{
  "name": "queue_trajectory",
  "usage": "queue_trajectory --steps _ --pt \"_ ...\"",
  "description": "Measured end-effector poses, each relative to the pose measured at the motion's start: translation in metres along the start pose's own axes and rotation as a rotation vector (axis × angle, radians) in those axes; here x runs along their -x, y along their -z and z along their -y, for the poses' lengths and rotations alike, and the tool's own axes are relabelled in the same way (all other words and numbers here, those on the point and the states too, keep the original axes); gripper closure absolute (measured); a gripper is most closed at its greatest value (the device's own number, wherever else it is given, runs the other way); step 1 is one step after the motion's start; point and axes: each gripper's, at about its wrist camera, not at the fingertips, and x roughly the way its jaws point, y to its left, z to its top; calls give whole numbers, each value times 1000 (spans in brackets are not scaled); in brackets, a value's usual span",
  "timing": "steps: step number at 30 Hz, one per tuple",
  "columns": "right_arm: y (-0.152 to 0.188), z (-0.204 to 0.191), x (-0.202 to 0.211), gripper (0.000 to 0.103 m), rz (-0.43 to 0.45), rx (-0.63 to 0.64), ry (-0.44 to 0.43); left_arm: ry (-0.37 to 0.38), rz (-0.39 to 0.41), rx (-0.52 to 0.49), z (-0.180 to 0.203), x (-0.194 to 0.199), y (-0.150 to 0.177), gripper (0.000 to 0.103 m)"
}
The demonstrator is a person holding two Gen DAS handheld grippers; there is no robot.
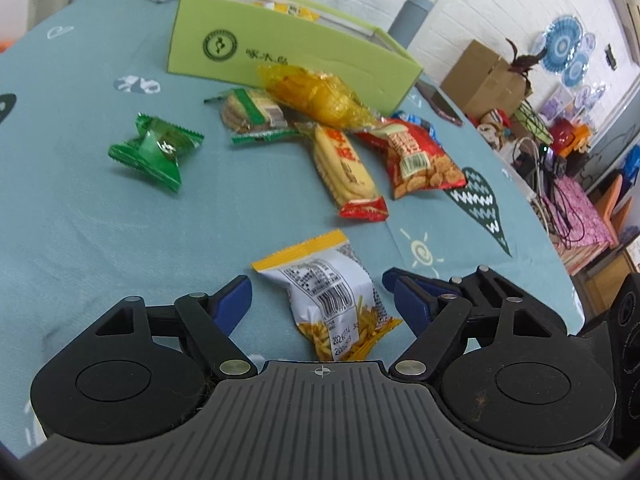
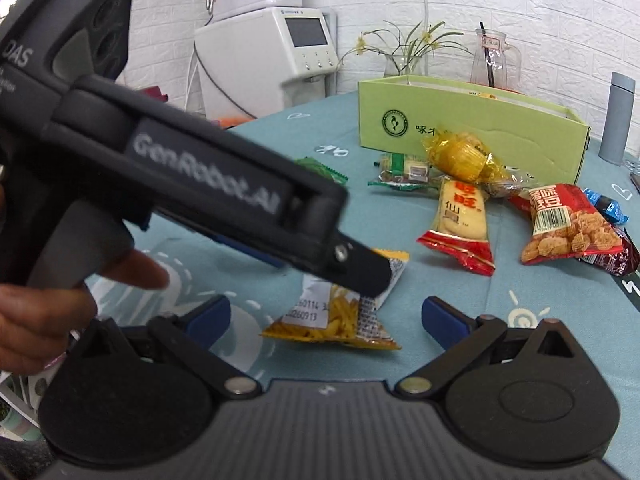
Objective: Organize snacks
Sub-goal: 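Move the left gripper to the white-and-yellow packet and grasp it, then carry the white-and-yellow packet into the green box and release it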
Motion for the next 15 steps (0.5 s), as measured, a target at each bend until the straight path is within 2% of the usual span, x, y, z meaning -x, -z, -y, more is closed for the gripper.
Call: queue_trajectory --steps 4,6,7,8,13,15 --pt "0 2 -5 2 -10 -15 6 -26 9 -37 6 -2 2 41" --pt "0 -2 -6 6 -13 17 14 -46 14 -65 9 -4 2 60" --pt "-1 -4 -5 26 -5 38 14 -32 7 -71 9 -5 2 68" --pt "-3 -5 -4 36 -8 36 5 -11 2 -62 8 -5 2 80" --pt "-14 3 -8 36 -25 5 -31 14 -13 -23 1 -5 -10 82" --pt "-26 5 -7 36 -9 20 -31 29 9 -24 1 0 -22 82"
